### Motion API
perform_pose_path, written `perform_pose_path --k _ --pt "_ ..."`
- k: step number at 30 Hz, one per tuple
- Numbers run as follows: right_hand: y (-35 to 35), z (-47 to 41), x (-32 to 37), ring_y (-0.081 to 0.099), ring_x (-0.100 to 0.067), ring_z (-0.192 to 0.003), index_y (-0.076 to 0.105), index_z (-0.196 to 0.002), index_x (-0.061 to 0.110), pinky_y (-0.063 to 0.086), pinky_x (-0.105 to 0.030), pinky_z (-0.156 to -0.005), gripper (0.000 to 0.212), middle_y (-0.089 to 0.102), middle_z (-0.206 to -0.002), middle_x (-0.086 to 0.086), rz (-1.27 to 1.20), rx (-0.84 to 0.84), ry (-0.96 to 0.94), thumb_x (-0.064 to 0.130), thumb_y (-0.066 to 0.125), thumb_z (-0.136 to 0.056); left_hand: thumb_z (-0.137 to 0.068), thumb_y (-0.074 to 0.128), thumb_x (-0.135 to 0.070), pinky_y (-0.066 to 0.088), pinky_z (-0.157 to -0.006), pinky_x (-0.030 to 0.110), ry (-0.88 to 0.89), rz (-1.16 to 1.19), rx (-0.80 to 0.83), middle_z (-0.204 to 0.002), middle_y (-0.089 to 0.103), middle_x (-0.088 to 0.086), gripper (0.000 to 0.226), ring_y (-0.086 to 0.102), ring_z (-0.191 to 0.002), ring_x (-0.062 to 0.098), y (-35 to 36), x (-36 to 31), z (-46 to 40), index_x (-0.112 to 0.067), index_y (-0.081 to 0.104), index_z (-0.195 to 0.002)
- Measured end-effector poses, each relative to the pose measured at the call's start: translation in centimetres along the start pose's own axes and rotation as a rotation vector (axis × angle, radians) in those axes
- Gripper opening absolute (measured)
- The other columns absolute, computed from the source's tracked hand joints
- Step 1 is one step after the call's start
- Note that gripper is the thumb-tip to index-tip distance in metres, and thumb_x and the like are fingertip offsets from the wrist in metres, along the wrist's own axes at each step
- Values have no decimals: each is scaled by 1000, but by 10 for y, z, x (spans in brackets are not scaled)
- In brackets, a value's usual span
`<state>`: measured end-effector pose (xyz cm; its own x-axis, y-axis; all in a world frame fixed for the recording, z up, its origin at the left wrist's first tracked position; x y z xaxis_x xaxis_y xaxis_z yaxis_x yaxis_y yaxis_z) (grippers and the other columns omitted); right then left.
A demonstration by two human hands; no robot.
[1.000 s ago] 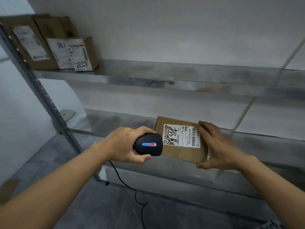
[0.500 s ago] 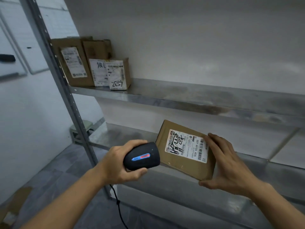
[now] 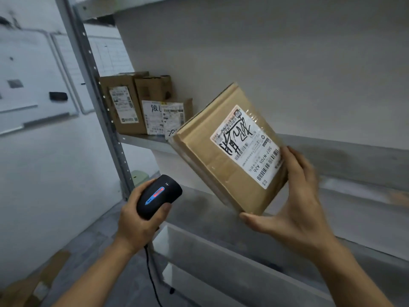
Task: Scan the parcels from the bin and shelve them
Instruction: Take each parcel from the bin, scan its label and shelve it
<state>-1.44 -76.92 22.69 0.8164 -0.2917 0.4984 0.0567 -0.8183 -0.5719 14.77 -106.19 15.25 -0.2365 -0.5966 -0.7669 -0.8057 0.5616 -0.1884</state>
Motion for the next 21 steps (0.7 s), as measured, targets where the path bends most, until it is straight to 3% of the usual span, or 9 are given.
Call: perform_pose_path --k 3,8,12,16,19,21 --pt "1 -24 9 15 -11 -149 15 -160 22 25 -30 -119 140 18 -159 5 -78 -96 15 68 87 -49 -68 76 -53 49 -86 8 -25 18 -34 -115 68 -33 62 67 -103 -6 6 1 -4 -35 59 -125" --pt "18 -54 0 8 -11 -150 15 -159 27 23 -30 -120 136 16 -160 2 -165 -231 108 60 94 -52 -64 75 -53 49 -82 6 -61 42 -104 -113 68 -35 62 67 -101 -7 9 6 -14 -38 59 -122" --pt "35 -74 -9 8 -16 -149 14 -158 23 27 -39 -120 136 12 -160 3 -150 -349 207 62 91 -54 -62 75 -59 50 -81 6 -56 15 -100 -109 67 -38 61 67 -99 -8 10 13 -31 -46 57 -120" --pt "54 -94 -13 8 -22 -149 9 -158 23 35 -54 -116 139 9 -161 2 -72 -451 309 71 86 -53 -63 75 -61 50 -80 8 -57 28 -84 -109 70 -26 59 68 -97 -4 8 24 -52 -49 58 -118" --pt "71 -110 -10 9 -29 -150 8 -158 20 34 -57 -116 141 9 -163 -6 -45 -506 347 73 85 -54 -63 74 -60 48 -78 4 -36 45 -55 -107 66 -39 61 66 -95 -10 9 26 -67 -43 58 -119" --pt "85 -120 -8 11 -32 -150 9 -158 16 32 -59 -116 141 11 -163 -12 -19 -528 362 72 85 -54 -63 73 -59 46 -77 2 -35 69 -45 -104 67 -39 62 65 -94 -14 8 29 -76 -40 57 -120"
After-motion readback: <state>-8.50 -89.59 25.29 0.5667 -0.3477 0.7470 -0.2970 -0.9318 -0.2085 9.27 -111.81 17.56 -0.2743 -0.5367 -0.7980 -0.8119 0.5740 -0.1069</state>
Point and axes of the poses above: each hand's wrist, its own z-axis away from the middle knuckle, its own y-axis out of the palm, x = y × z, the point moved 10 cm from there along -z, towards the middle knuckle
